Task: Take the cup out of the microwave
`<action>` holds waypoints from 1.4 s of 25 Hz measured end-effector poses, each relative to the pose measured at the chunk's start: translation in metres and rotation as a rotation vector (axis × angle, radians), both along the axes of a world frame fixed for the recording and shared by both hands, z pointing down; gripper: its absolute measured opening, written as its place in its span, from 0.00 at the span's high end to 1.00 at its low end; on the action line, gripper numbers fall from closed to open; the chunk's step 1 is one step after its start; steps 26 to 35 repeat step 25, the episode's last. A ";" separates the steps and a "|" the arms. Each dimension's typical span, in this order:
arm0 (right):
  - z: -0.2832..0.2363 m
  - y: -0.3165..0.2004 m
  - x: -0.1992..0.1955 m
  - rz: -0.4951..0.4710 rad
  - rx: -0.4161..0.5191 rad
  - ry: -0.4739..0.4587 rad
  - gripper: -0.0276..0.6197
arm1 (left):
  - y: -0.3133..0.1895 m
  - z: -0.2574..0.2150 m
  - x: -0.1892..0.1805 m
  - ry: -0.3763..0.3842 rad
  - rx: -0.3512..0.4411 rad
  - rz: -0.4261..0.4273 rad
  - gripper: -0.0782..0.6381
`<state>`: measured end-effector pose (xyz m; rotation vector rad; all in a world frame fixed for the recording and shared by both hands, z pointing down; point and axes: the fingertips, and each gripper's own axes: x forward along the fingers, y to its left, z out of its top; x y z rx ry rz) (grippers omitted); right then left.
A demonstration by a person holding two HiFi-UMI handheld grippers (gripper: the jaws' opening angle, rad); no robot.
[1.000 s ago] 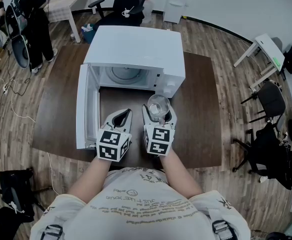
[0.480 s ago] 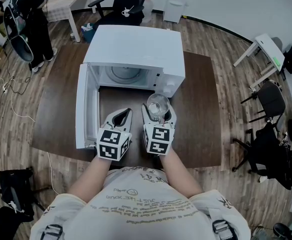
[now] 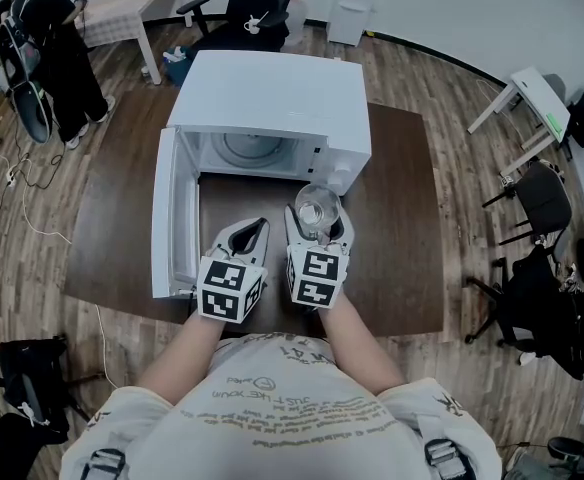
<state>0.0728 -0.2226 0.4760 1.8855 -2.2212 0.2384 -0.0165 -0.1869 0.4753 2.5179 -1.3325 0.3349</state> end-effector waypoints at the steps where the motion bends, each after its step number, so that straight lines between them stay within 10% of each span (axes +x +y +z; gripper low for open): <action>1: 0.000 0.000 -0.002 -0.012 0.000 0.005 0.38 | 0.000 0.000 0.000 -0.001 0.002 0.001 0.87; 35: 0.007 0.001 -0.014 -0.036 -0.022 0.006 0.38 | 0.000 -0.002 -0.010 0.008 0.009 -0.017 0.87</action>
